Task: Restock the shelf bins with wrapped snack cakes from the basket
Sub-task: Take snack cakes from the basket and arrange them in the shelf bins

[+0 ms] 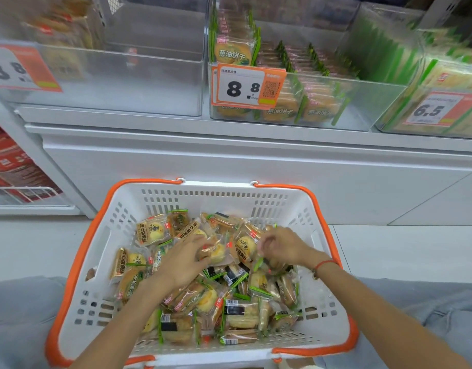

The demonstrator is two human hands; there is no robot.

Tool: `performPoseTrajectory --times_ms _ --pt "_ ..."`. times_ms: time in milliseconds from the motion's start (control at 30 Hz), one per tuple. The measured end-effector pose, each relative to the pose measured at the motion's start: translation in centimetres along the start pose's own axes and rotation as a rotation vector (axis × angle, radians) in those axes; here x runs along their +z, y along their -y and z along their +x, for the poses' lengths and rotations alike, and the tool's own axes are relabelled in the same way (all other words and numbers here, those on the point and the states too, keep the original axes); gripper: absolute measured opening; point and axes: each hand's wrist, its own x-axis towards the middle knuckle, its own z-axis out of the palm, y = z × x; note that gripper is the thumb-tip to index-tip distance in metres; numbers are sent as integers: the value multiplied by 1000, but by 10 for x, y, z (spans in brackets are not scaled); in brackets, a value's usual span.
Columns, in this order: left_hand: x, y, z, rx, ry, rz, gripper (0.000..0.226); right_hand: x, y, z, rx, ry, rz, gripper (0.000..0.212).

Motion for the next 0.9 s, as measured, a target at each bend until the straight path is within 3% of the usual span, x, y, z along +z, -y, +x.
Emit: performPoseTrajectory --times_ms 100,200,267,333,500,667,800,900 --pt "-15 -27 4 5 -21 -366 44 -31 37 2 -72 -118 288 13" --pt "-33 -49 4 -216 34 -857 35 -49 66 -2 -133 -43 624 13" --pt "-42 -52 1 -337 146 -1169 42 -55 79 -6 -186 4 702 15" --pt "-51 -54 -3 -356 141 -1349 46 -60 86 -8 -220 21 699 16" --pt "-64 -62 -7 -201 -169 -1115 33 -71 93 -13 -186 -60 650 25" --pt "-70 -79 -13 -78 -301 -1296 35 -67 108 -14 -44 -67 666 48" --pt "-71 -96 -14 -34 -306 -1278 32 -65 120 -16 -110 -228 793 23" --pt "-80 -105 -9 -16 -383 -1133 20 -73 129 -19 -163 -346 809 24"
